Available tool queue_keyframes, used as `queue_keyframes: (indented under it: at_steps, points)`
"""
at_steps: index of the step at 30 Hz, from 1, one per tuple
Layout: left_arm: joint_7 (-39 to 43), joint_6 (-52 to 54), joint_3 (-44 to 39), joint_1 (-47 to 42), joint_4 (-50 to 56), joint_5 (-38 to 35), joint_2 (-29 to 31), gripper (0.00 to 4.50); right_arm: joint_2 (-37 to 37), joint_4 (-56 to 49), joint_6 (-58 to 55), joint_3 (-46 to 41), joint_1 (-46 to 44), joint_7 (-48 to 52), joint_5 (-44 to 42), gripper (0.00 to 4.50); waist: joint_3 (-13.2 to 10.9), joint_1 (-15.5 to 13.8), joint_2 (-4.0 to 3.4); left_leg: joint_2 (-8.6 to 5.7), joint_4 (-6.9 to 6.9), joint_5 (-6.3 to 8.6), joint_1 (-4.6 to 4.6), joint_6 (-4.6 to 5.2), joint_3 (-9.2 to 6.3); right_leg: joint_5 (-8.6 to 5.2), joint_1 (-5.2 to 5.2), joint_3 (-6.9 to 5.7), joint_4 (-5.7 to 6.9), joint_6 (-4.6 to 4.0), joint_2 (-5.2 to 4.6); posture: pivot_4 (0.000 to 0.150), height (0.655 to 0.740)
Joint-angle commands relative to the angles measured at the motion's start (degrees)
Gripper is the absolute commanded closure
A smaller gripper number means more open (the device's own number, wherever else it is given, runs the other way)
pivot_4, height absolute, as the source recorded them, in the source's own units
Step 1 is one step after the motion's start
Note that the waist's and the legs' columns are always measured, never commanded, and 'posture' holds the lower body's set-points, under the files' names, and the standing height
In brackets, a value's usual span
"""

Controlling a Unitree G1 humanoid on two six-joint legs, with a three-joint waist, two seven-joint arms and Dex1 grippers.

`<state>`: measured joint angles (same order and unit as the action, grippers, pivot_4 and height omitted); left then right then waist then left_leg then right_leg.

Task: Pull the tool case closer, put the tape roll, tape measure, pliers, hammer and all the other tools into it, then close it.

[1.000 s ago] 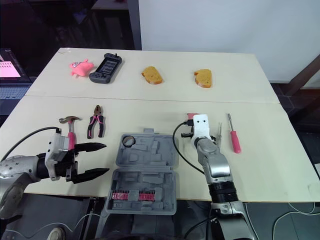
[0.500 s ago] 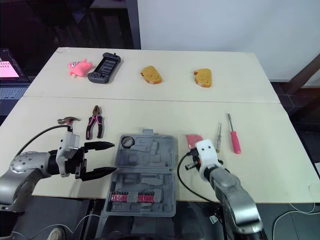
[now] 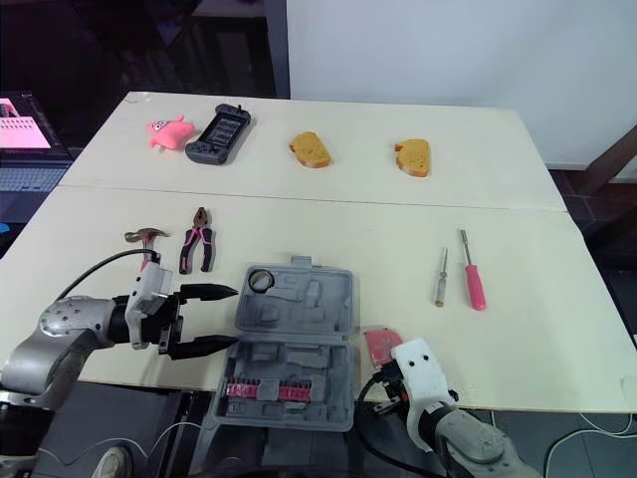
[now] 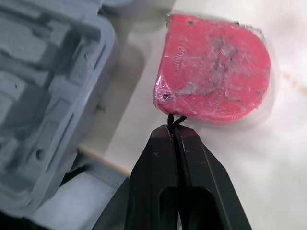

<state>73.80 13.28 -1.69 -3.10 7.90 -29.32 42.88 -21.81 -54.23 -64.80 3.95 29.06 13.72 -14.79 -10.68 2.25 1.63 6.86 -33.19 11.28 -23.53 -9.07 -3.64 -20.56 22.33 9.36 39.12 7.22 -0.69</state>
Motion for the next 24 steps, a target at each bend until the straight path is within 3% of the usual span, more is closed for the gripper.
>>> queue_keyframes:
  at_steps: [1, 16, 19, 24]
  points:
    - [1.2, -1.3, 0.1, -0.6, 0.3, 0.1, 0.0, 0.00, -0.8, -2.3, -0.5, -0.5, 1.3, 1.4, -2.0, 4.44, 0.0, 0.1, 0.00, 0.00, 0.02, 0.00, 0.00, 0.00, 0.00, 0.00, 0.00, 0.00, 0.00, 0.00, 0.00, 0.150, 0.7395]
    - [1.0, -1.3, -0.6, -0.7, 0.0, 0.2, 0.5, 0.00, -2.7, -0.6, -1.6, 0.7, -0.7, 2.0, -3.5, 4.44, 0.0, 0.2, 0.02, 0.00, -0.06, 0.00, 0.00, 0.00, 0.00, 0.02, -0.03, 0.00, 0.00, -0.03, 0.00, 0.150, 0.7395]
    - [0.9, -1.4, -0.7, -0.6, 0.0, 0.2, 0.5, 0.00, -2.6, -1.1, -2.4, -0.2, -2.0, 2.2, -4.2, 3.68, 0.0, 0.2, 0.03, 0.00, -0.08, 0.00, 0.00, 0.00, 0.00, 0.02, -0.04, 0.00, 0.00, -0.03, 0.00, 0.150, 0.7395]
    - [0.8, -1.6, -0.9, -0.6, -0.3, 0.2, 0.6, 0.00, -3.1, -3.2, -5.2, -3.1, -2.8, 3.2, -6.4, 1.20, 0.0, 0.2, 0.02, 0.00, -0.09, 0.00, 0.00, 0.00, 0.00, 0.03, -0.04, 0.00, 0.00, -0.03, 0.00, 0.150, 0.7395]
